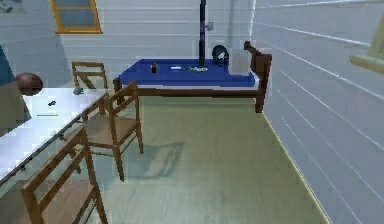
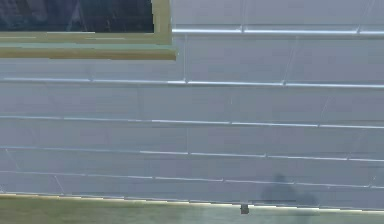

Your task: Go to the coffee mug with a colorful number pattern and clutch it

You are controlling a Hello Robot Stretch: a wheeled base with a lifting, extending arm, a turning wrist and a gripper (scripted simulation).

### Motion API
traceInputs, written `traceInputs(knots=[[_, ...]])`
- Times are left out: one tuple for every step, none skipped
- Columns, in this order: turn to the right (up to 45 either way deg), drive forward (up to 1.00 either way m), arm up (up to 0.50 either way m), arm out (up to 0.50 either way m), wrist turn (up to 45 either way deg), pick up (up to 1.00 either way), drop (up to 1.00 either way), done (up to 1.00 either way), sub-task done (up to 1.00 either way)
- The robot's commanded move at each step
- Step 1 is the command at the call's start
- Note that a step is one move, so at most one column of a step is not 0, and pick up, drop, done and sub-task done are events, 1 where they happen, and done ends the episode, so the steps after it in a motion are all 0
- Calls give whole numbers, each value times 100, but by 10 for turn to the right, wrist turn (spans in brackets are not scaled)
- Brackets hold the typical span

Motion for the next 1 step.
traceInputs(knots=[[30, 0, 0, 0, 0, 0, 0, 0, 0]])
